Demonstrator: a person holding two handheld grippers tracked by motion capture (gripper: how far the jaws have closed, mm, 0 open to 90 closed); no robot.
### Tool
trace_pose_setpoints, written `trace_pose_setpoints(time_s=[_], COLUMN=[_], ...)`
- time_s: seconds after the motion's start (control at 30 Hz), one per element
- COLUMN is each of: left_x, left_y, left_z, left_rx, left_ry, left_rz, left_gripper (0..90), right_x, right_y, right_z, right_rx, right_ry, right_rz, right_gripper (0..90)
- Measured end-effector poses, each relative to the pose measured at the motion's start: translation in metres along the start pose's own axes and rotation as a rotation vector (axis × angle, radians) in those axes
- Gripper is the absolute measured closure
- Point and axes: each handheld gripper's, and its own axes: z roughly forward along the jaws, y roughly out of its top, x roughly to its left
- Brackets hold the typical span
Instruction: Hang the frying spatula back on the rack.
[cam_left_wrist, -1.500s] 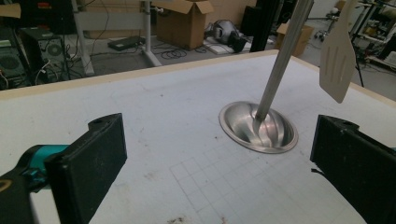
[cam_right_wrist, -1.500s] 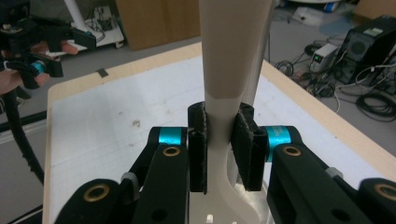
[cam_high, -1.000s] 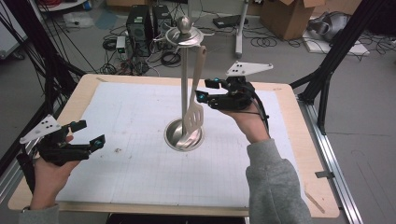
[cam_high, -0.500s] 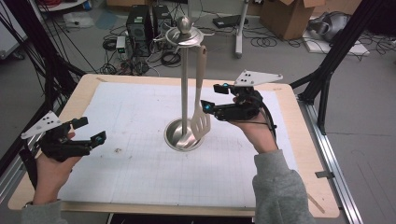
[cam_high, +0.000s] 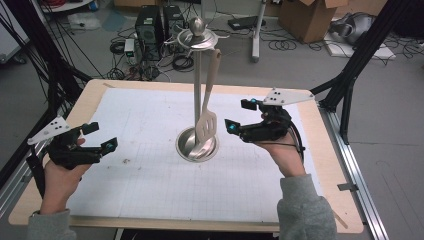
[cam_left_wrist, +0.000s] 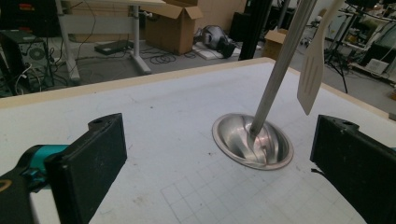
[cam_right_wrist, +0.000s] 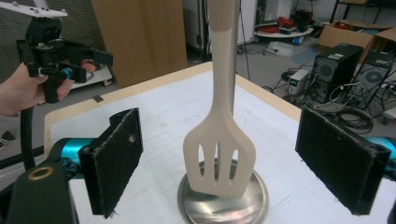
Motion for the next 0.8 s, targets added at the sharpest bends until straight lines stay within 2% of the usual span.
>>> trace_pose_setpoints(time_s=[0.37, 0.57, 0.8], left_x=[-0.001, -0.002, -0.003], left_y=[-0.002, -0.002, -0.002], left_z=[0.004, 0.004, 0.006], left_rx=[0.012, 0.013, 0.016], left_ry=[-0.003, -0.003, -0.004], left_rz=[0.003, 0.006, 0.005], left_gripper=[4.2, 4.2, 4.2], right_x=[-0.004, -0.003, 0.0], right_y=[-0.018, -0.027, -0.043], right_z=[-0.018, -0.027, -0.036], right_rx=[-0.02, -0.02, -0.026], right_ry=[-0.014, -0.041, -0.064], right_rz=[0.017, 0.003, 0.01], right_gripper=[14.0, 14.1, 14.1])
